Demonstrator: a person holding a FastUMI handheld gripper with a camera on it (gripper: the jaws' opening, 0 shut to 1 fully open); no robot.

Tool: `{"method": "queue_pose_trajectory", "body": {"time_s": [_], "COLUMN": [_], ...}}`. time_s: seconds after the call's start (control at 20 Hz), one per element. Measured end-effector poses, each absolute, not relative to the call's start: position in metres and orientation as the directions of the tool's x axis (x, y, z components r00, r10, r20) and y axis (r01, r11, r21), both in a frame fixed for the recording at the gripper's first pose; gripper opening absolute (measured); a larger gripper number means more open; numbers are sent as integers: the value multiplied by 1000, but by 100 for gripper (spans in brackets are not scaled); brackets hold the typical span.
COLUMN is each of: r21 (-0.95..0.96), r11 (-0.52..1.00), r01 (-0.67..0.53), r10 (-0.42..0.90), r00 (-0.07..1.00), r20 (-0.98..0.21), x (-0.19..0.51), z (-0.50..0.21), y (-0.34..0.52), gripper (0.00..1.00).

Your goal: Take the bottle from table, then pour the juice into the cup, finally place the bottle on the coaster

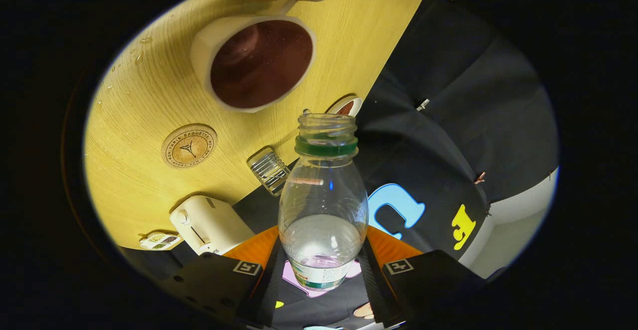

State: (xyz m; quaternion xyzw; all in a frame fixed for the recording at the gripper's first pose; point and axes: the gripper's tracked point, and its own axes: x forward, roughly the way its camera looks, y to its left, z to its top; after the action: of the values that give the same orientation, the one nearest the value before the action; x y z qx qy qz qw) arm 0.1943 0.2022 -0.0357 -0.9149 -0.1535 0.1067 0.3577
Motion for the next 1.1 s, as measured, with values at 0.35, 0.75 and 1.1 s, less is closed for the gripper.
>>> {"method": "queue_pose_trajectory", "body": {"time_s": [0.35, 0.75, 1.1], "r21": [-690, -724, -854], "r11": [-694, -676, -513], "r01": [204, 140, 85], "r10": [360, 317, 277], "r00": [929, 942, 958], "r20": [-88, -114, -71], "x": [192, 181, 175], "z": [-39, -53, -39], "y": [206, 190, 168], "gripper": [74, 74, 74]}}
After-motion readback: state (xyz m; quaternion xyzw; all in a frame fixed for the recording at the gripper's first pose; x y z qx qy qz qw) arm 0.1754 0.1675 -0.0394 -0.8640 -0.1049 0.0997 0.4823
